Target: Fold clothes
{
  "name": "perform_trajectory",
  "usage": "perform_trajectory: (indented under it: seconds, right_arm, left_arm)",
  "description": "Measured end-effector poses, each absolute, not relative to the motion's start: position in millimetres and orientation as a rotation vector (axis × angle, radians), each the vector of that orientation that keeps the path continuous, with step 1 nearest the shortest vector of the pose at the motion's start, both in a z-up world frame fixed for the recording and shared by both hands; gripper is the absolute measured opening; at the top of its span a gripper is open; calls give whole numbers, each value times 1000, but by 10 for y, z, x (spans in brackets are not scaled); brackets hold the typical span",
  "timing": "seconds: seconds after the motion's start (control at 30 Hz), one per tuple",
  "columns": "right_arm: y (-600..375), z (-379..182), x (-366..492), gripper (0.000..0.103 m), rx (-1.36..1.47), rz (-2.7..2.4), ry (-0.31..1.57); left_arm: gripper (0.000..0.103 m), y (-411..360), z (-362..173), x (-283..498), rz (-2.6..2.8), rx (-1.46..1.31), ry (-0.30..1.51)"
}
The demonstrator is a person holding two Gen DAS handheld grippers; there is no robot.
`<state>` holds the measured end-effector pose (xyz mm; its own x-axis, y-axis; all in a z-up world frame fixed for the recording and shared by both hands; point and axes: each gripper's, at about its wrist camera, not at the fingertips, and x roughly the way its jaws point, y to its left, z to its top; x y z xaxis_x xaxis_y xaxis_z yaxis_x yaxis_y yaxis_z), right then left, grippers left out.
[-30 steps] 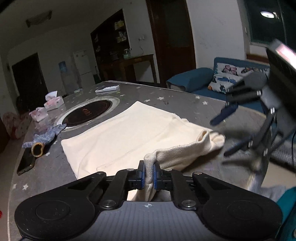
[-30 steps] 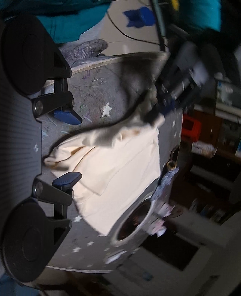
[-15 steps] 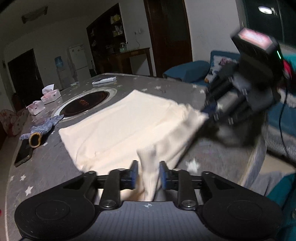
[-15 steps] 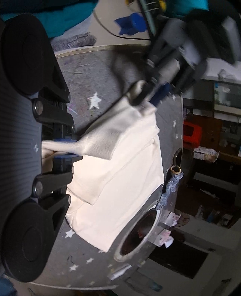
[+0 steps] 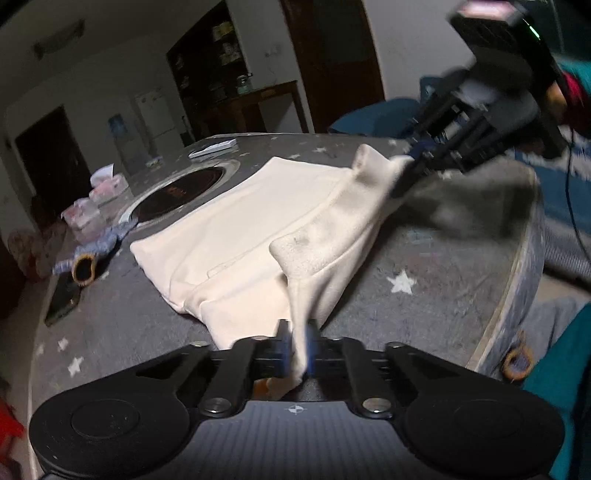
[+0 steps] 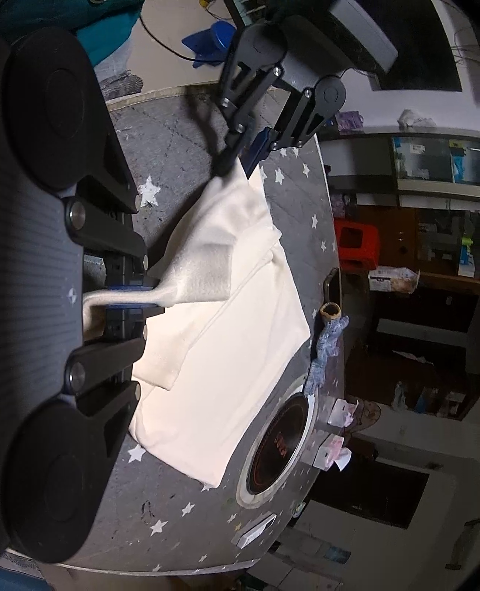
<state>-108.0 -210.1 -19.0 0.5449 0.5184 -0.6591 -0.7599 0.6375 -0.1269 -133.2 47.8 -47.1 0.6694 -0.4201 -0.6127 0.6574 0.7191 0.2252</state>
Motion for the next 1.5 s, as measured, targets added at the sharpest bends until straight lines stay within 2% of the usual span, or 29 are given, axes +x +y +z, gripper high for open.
perform_trajectory:
  seconds: [0.4, 0.67, 0.97, 1.17, 1.5]
  right_arm:
    - [-2215, 105, -1613, 4, -408, 802, 585]
    - [-2297, 409, -2086, 4, -390, 835, 605]
    - [-2366, 565, -1557, 4, -315, 762, 597]
    - [-2393, 507, -971, 4, -277, 719, 627]
    - [-2409, -91, 23, 4, -157, 567, 745]
  left_arm:
    - [5, 616, -29, -1834, -666, 360, 491]
    - [5, 544, 267, -2128, -678, 397, 446]
    - [5, 421, 408, -1438, -635, 420, 399]
    - [5, 313, 345, -800, -617, 425, 439]
    - [6, 20, -190, 175, -515, 373, 549]
